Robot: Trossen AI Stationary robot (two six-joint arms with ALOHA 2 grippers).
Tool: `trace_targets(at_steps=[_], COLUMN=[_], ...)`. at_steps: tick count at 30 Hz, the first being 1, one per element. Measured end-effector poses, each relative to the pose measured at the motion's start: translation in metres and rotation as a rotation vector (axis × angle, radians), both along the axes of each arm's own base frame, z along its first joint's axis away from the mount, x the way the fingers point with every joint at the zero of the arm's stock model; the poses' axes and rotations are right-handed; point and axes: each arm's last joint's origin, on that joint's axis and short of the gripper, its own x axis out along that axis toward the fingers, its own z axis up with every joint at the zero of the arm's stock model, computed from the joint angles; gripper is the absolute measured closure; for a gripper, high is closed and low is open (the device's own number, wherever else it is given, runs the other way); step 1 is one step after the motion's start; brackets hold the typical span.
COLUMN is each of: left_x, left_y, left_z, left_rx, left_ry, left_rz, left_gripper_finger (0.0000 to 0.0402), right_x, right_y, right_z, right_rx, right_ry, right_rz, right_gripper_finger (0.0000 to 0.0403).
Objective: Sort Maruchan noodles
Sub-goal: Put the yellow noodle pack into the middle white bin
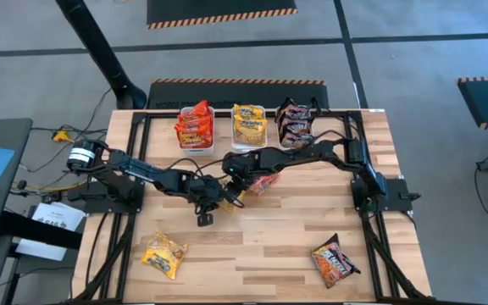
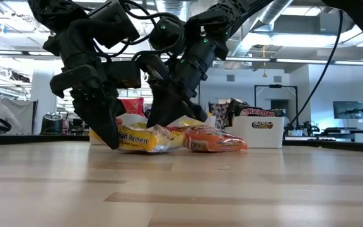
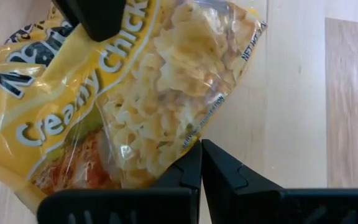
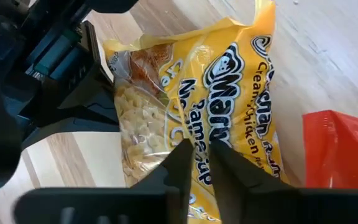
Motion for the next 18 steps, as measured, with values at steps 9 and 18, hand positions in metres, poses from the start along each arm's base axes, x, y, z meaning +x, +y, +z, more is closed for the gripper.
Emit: trace_targets(at_steps=[9, 18], left_x=[0.0005, -0.004], left_y=[-0.0001, -0.0003], left_z=[0.0007, 0.0004], left_rx=[0.001, -0.011], left_ry=[-0.008, 0.04], left_rz=[-0.005, -0.019], left_gripper_finger=[0.0401, 0.0401], right_x=[0.0001, 0.0004], right_y=[0.0019, 0.0026], right_z=[0.0001, 0.0013], right_rx=[0.012, 0.033], right_ry=[-0.003, -0.021], right_rz=[0.019, 0.067], right_gripper_finger=[0.0395, 0.0393])
